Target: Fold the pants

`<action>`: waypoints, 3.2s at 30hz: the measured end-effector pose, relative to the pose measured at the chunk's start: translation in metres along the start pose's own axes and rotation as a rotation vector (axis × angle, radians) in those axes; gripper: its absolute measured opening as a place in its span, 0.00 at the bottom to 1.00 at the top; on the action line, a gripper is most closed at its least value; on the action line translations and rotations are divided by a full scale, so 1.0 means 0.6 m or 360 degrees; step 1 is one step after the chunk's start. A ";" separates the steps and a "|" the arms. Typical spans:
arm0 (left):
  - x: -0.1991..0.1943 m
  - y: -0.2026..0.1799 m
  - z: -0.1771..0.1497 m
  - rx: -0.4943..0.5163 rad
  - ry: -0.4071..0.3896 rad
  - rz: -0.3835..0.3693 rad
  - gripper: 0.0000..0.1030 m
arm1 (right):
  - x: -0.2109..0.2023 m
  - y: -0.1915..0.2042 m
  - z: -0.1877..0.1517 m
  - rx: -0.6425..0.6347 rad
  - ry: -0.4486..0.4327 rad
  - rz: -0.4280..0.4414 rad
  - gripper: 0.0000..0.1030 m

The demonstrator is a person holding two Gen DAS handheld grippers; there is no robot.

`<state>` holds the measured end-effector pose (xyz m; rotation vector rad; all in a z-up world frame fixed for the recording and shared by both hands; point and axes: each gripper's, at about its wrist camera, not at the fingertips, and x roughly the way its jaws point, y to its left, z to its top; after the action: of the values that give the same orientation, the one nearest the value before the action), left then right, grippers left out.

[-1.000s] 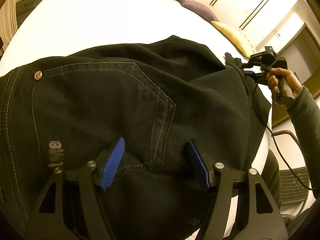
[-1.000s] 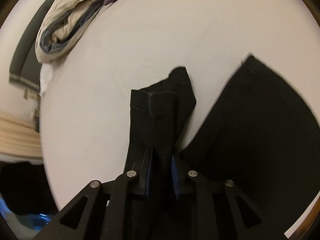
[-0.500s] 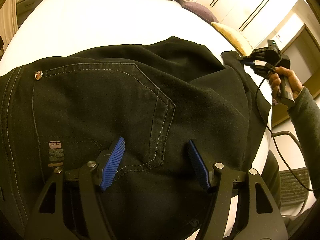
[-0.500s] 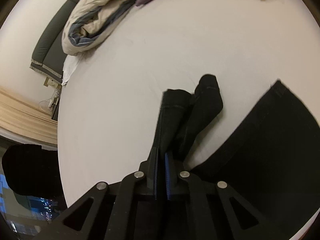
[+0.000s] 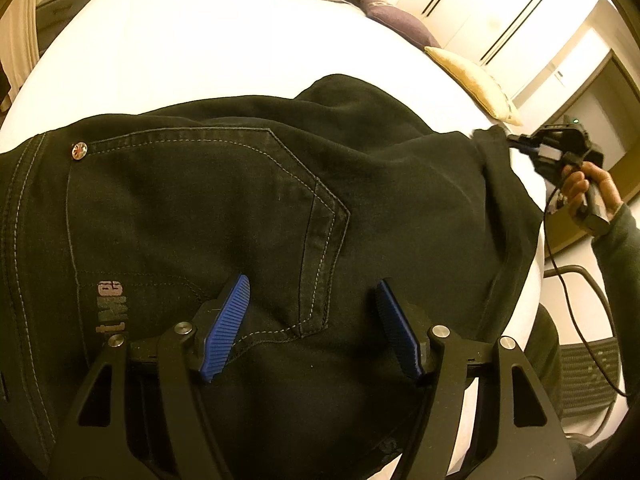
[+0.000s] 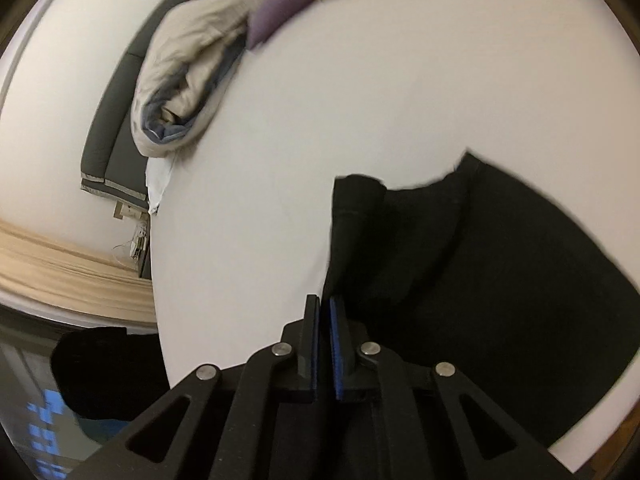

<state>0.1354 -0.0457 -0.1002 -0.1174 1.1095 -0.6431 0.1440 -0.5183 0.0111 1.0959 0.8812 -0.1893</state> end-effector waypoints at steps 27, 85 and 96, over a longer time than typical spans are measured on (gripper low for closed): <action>-0.004 0.001 -0.006 -0.0006 -0.0025 -0.0010 0.62 | 0.062 0.056 0.033 -0.0300 0.0116 -0.0366 0.04; -0.029 -0.013 0.000 -0.0077 -0.0086 0.0014 0.65 | -0.195 -0.325 -0.181 0.0498 -0.0523 0.0178 0.07; -0.024 -0.005 -0.013 -0.0070 -0.0115 0.0006 0.65 | -0.258 -0.137 -0.163 0.0039 -0.0592 0.0019 0.60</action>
<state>0.1233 -0.0388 -0.0914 -0.1748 1.0542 -0.6070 -0.0533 -0.5188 0.0464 1.0452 0.5403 -0.3813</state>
